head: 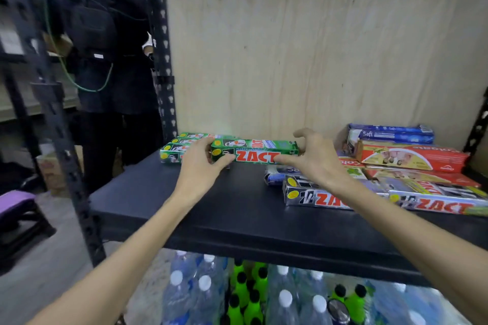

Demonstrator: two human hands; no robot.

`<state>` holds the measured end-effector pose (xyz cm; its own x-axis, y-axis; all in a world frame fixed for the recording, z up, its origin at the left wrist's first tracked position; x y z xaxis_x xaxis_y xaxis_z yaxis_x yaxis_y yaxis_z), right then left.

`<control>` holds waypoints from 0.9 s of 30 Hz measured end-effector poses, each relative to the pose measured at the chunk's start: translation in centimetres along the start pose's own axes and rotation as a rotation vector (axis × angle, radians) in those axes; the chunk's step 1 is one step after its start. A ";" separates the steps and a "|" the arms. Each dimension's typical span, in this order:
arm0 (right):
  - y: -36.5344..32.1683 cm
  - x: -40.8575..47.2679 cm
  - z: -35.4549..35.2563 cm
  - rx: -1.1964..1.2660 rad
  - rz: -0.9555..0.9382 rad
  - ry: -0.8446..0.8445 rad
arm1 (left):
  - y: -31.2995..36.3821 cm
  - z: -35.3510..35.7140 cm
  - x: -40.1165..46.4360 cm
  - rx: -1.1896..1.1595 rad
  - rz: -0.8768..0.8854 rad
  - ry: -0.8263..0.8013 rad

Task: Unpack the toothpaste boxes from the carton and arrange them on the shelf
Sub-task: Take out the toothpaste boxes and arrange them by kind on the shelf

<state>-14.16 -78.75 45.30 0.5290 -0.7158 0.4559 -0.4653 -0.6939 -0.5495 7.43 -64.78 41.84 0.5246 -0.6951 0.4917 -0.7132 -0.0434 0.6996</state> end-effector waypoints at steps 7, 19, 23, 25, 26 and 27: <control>-6.1 -2.1 6.6 -0.003 -0.135 -0.050 | -4.8 -7.0 -2.9 0.112 -0.120 -0.025; -7.3 -0.6 13.3 0.040 -0.153 -0.050 | -10.2 -9.6 0.9 0.144 -0.295 -0.157; -6.8 0.5 14.2 0.057 -0.126 -0.061 | -10.4 -8.8 1.8 0.155 -0.282 -0.158; -6.6 1.0 14.4 0.039 -0.085 -0.079 | -10.6 -8.6 2.2 0.127 -0.285 -0.166; -6.4 1.2 14.5 0.020 -0.065 -0.088 | -10.7 -8.6 2.3 0.112 -0.285 -0.182; -6.3 1.3 14.6 -0.004 -0.055 -0.091 | -10.9 -8.6 2.4 0.104 -0.284 -0.199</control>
<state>-0.15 -74.17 39.16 0.6163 -0.6665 0.4194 -0.4366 -0.7325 -0.5224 20.45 -59.84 39.83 0.6147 -0.7708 0.1675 -0.6009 -0.3200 0.7325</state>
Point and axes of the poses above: each hand's wrist, its own x-axis towards the middle knuckle, its own z-axis out of the palm, y = z × x, the point moved 5 cm from there along x, towards the middle knuckle, and after that the axes turned 5 degrees about -y, right-handed, at the moved point
